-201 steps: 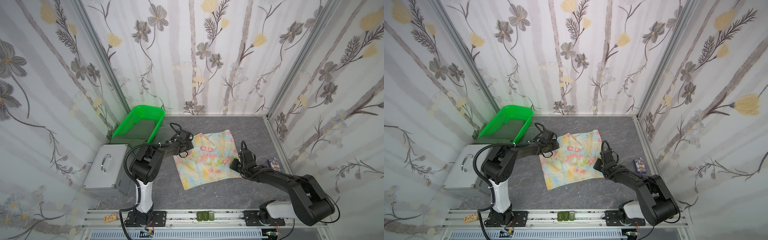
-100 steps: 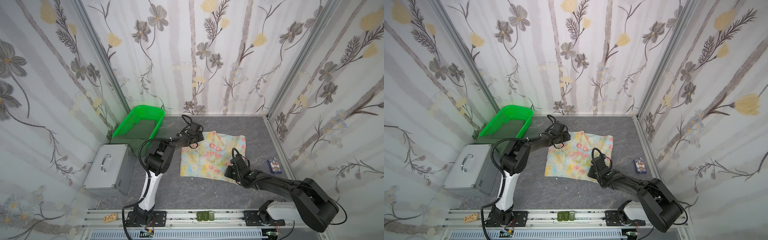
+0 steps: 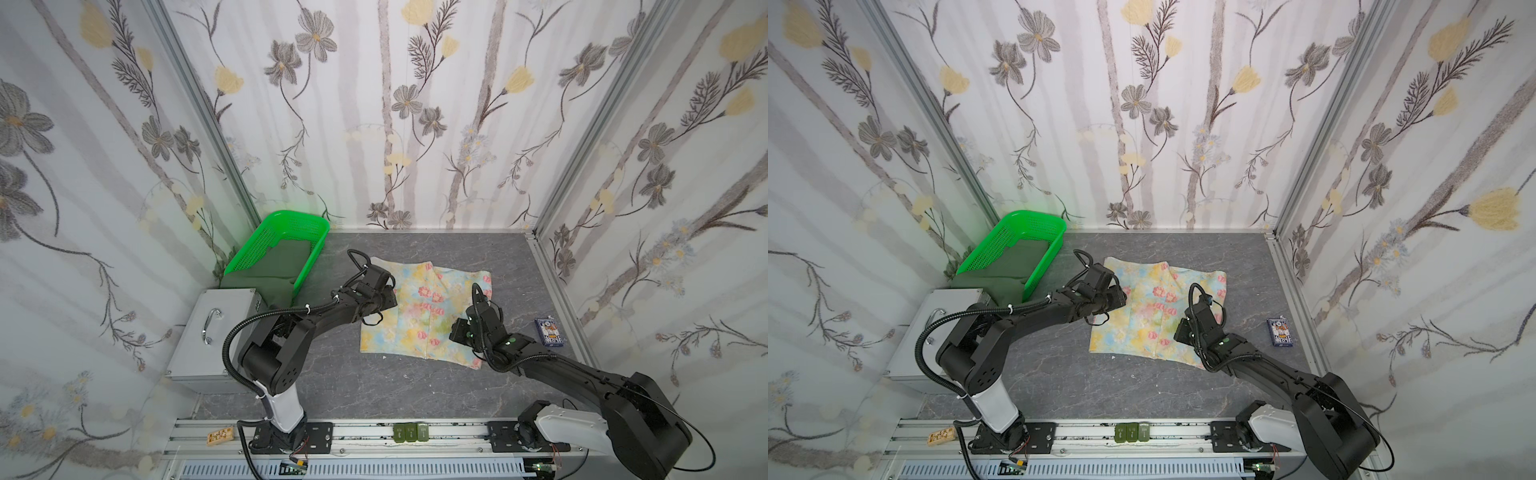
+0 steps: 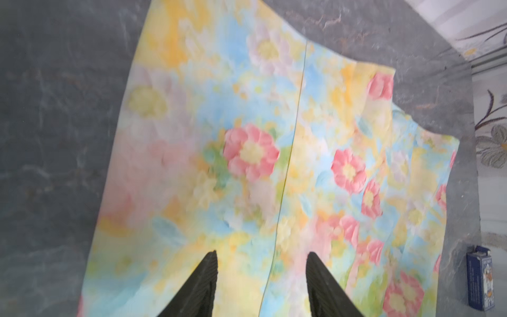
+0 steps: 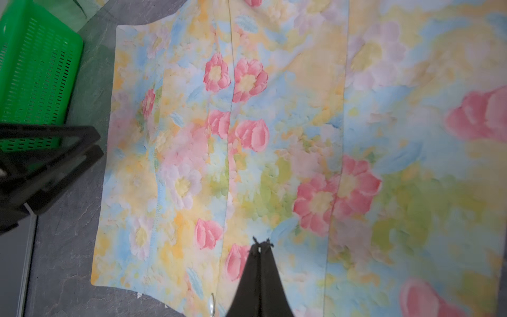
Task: Fold and stack skirts
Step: Rotate the skirt at the center of the table.
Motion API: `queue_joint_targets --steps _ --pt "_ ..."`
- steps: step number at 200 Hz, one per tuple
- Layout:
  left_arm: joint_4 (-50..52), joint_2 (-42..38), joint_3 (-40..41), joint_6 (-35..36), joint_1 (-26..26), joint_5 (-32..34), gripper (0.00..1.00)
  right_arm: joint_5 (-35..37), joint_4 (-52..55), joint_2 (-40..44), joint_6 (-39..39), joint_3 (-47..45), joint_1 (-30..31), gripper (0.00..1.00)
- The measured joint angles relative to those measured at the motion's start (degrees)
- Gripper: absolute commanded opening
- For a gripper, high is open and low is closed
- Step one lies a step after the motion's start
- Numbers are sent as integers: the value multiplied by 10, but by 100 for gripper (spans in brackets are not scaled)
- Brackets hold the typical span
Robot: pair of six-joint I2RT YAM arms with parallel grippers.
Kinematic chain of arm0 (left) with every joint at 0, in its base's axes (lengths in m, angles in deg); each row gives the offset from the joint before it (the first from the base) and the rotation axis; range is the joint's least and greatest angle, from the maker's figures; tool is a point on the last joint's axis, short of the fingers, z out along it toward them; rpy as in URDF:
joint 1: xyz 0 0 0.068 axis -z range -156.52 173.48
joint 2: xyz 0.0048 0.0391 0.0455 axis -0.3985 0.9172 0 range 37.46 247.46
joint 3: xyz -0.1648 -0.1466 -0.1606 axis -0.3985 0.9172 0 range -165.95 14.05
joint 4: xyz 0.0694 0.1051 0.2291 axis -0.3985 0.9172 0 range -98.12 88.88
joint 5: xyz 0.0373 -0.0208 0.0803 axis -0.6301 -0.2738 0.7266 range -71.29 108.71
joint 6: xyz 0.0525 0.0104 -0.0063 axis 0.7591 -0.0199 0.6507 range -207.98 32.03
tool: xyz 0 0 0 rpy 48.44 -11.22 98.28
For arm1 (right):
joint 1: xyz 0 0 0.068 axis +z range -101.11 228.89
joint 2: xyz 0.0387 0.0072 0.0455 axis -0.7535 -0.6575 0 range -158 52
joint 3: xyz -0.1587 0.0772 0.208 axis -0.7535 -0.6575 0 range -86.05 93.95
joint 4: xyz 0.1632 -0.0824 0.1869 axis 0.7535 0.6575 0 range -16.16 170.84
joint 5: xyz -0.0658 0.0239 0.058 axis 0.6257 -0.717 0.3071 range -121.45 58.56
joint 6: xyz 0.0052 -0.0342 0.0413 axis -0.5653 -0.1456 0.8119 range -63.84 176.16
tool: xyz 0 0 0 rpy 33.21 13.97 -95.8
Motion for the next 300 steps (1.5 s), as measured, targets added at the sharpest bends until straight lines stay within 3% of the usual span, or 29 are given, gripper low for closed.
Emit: queue_joint_targets --steps 45,110,150,191,235,257,300 --pt "3 -42 109 -45 -2 6 55 2 24 28 -23 -42 -51 0" --pt "-59 -23 120 -47 -44 8 55 -17 29 -26 -38 -50 -48 0" --pt "-55 17 70 -11 -87 19 55 -20 25 -73 -31 -29 15 0" --pt "-44 84 -17 28 -110 37 55 -36 12 -169 -14 57 90 0" --pt "-9 61 -66 45 -120 48 56 -58 7 -199 -15 139 101 0" --pt "-11 28 -63 41 -102 47 56 -75 3 -178 -19 144 83 0" --pt "-9 8 -6 -1 -39 43 56 -75 19 -115 -56 106 -22 0"
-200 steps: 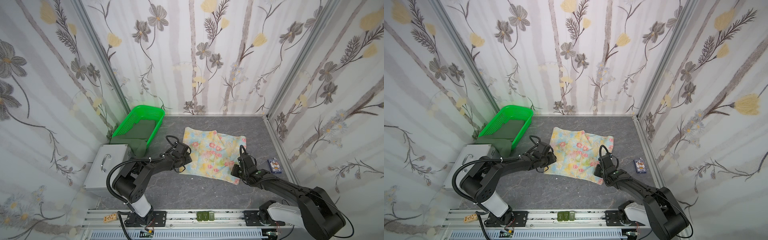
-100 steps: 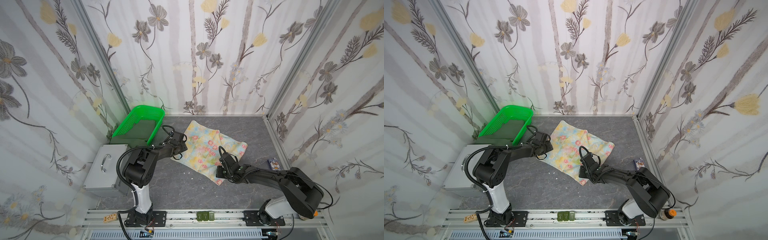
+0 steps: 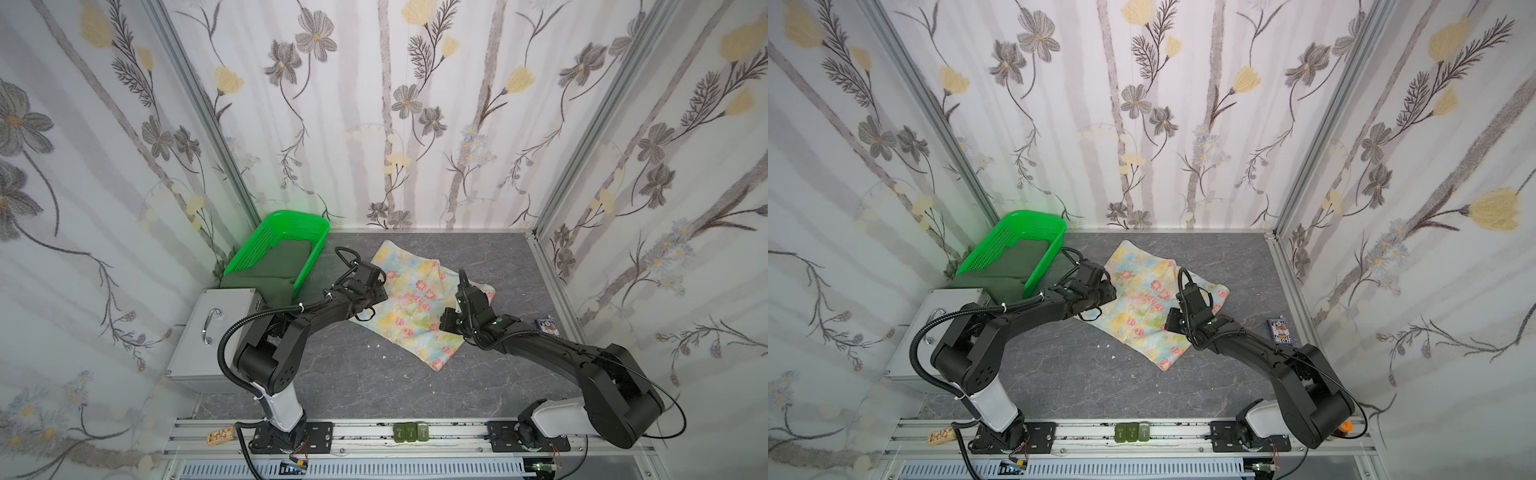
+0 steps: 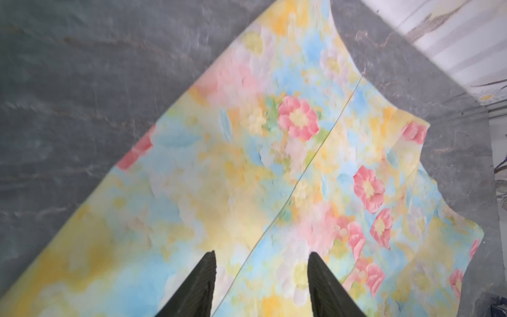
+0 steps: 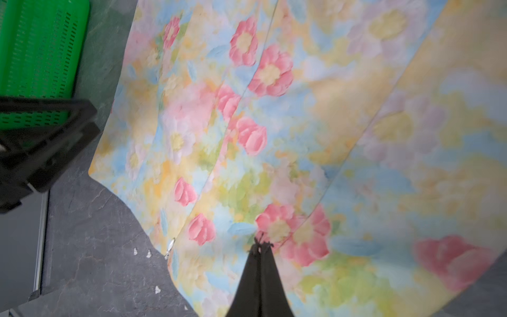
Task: Fold and stack skirts
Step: Rotate the skirt at the center of the table.
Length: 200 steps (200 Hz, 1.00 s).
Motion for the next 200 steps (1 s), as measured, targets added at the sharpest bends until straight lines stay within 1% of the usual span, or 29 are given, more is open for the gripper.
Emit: queue_joint_targets --steps 17,48,80,114,140,167,200 --pt "3 5 20 -21 5 4 56 2 14 -1 -23 -1 -34 0" --pt "8 16 33 -40 5 17 56 3 33 -31 -59 3 -61 0" --pt "-5 42 21 -42 -9 24 56 4 54 -75 -81 10 -67 0" --pt "-16 71 -11 -35 -25 30 56 0 78 -90 -87 10 -63 0" --pt "-17 92 -39 -17 -43 29 56 0 85 -90 -87 12 -33 0" --pt "-12 115 -73 13 -61 29 56 -6 109 -95 -72 26 24 0" --pt "-2 144 -122 43 -86 29 56 -30 146 -104 -38 69 90 0"
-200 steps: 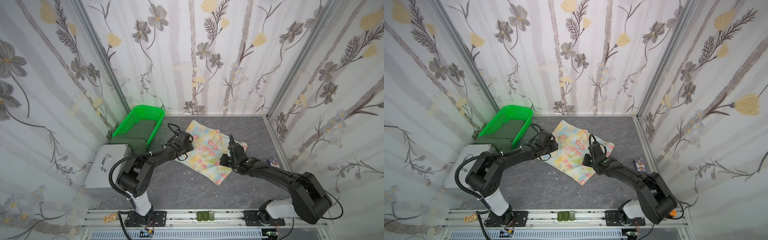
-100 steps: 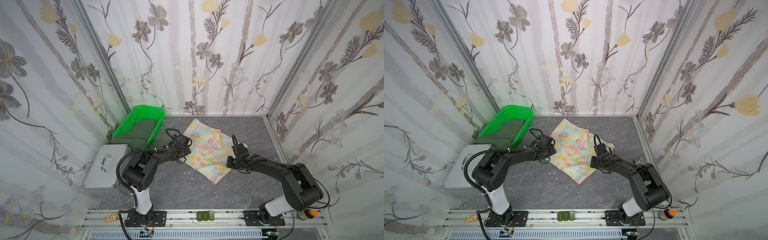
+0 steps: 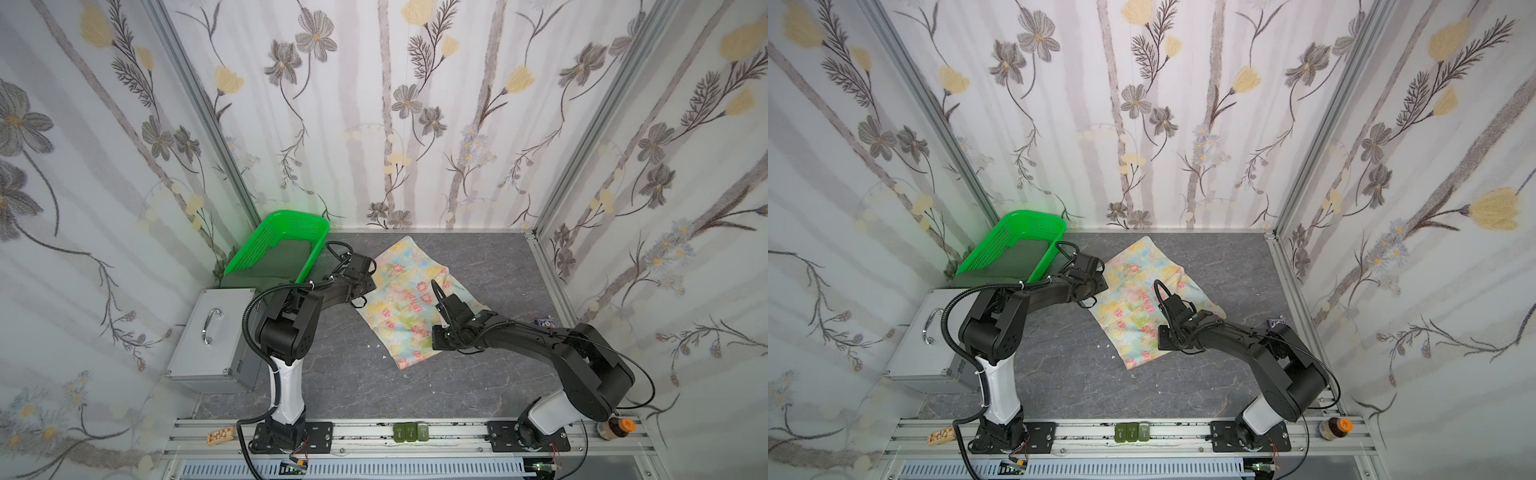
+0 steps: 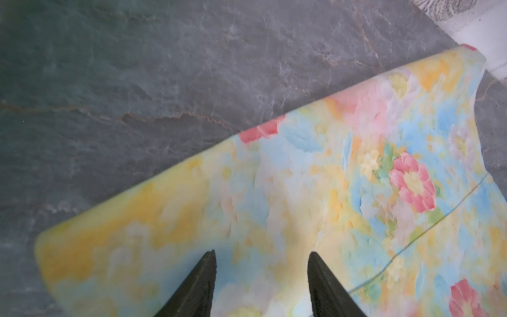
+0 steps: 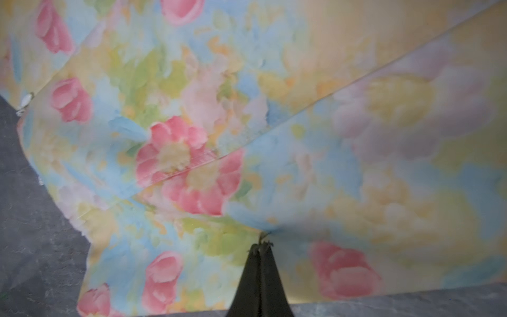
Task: Fold and stack skirts
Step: Rotate the skirt at the center of the table.
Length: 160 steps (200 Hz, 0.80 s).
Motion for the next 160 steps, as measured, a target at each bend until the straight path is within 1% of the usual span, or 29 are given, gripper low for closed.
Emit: queue_joint_targets --steps 26,48,63,79,96,120,140,160 --pt "2 24 -47 24 -13 0 56 -13 14 -13 21 41 37 0" --pt "-1 17 -61 43 -12 -9 57 -31 14 -17 29 70 49 0" --pt "-2 -8 -45 43 -10 -16 58 -26 22 -17 28 89 49 0" --pt "-7 -37 -11 42 -11 -20 58 -19 30 -31 14 131 50 0" --pt "-2 -39 11 37 -12 -26 58 -21 28 -51 -7 160 61 0" --pt "4 -27 10 28 -14 -30 58 -31 36 -70 -29 165 89 0" --pt "3 -3 -8 23 -19 -32 58 -49 54 -84 -43 165 111 0" --pt "4 21 -27 22 -24 -37 58 -50 64 -92 -49 162 128 0"
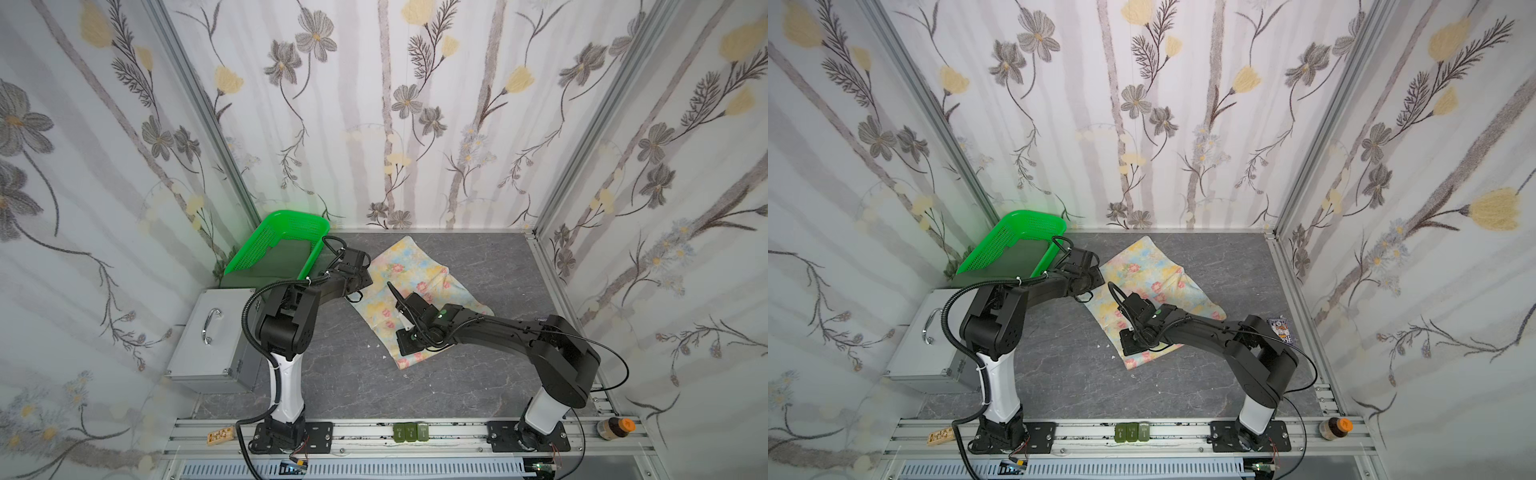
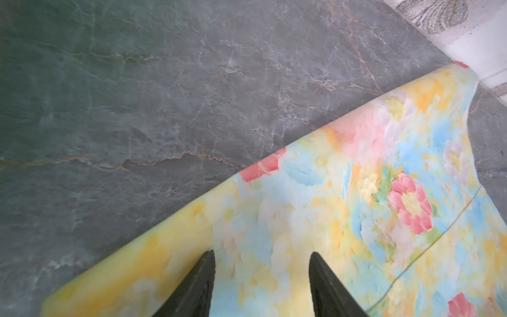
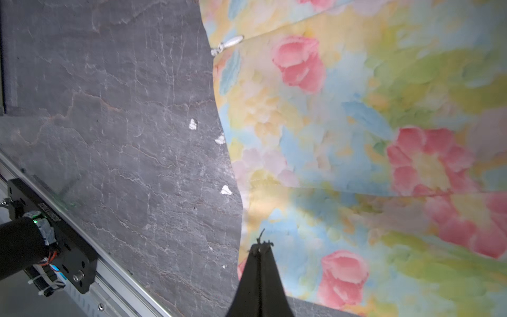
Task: Fold and stack skirts
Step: Rotate the skirt at the center of the table.
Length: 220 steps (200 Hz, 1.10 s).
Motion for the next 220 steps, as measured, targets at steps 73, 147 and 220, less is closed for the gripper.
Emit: queue_joint_targets --steps 73,147,220 --pt "-11 59 -72 2 -16 -10 58 -32 27 -43 -8 -3 38 0" --pt "-12 90 -129 43 -19 -18 59 -42 33 -17 -8 18 17 0" --pt "-31 -17 -75 46 -12 -53 61 -22 -3 103 -4 -65 -197 0"
